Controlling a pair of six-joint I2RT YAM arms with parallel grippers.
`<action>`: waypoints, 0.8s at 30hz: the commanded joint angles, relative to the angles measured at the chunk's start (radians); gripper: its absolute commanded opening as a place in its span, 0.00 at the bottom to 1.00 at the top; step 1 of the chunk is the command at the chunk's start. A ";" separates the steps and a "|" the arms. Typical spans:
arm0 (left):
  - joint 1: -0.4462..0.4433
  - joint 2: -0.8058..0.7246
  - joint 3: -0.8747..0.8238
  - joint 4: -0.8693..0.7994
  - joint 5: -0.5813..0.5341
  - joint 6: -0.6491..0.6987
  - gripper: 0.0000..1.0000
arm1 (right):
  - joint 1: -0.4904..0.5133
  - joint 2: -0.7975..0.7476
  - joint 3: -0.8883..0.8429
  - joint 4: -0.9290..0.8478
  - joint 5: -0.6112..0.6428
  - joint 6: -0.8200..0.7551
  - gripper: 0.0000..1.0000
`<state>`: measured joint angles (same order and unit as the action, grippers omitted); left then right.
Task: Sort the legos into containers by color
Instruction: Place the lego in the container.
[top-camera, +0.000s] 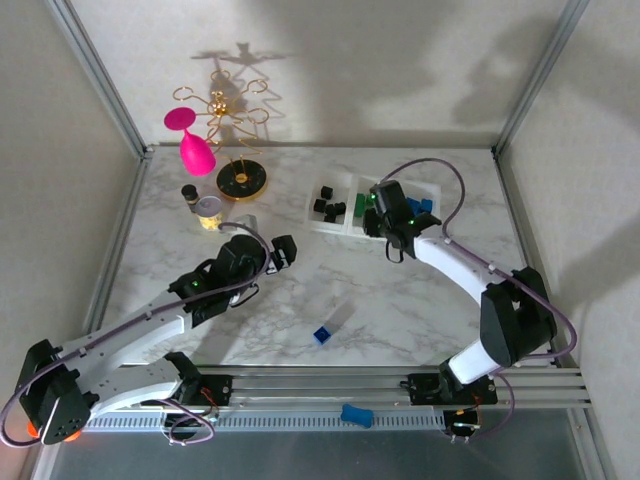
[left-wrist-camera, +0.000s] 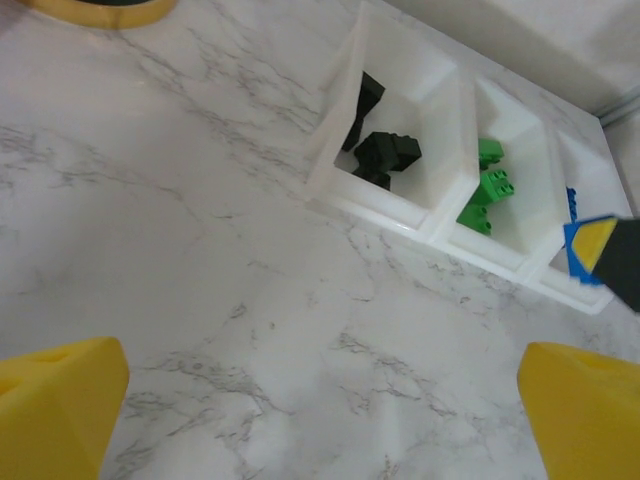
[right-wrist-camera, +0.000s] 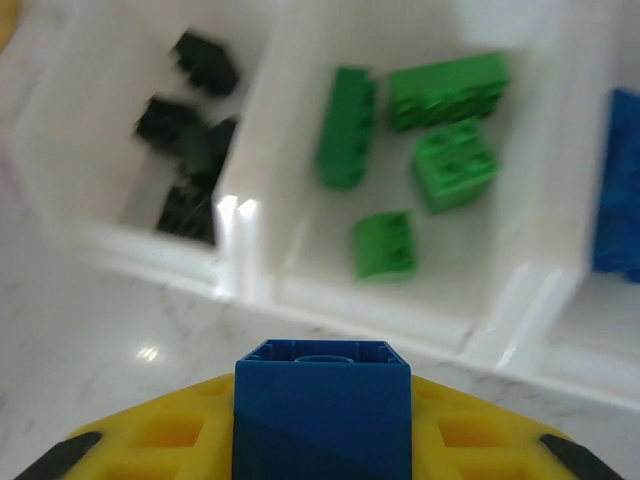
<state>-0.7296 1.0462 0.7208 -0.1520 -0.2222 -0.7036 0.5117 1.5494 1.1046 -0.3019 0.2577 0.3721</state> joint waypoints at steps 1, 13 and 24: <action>-0.001 0.021 0.037 0.064 0.030 0.020 1.00 | -0.034 0.076 0.067 0.007 0.094 -0.001 0.29; -0.001 0.087 0.071 0.100 0.049 0.044 1.00 | -0.199 0.140 0.100 0.055 0.079 -0.012 0.29; -0.001 0.113 0.084 0.104 0.060 0.048 1.00 | -0.268 0.269 0.186 0.045 0.079 -0.025 0.32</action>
<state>-0.7296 1.1606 0.7673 -0.0631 -0.1711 -0.6758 0.2527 1.7809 1.2346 -0.2550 0.3183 0.3580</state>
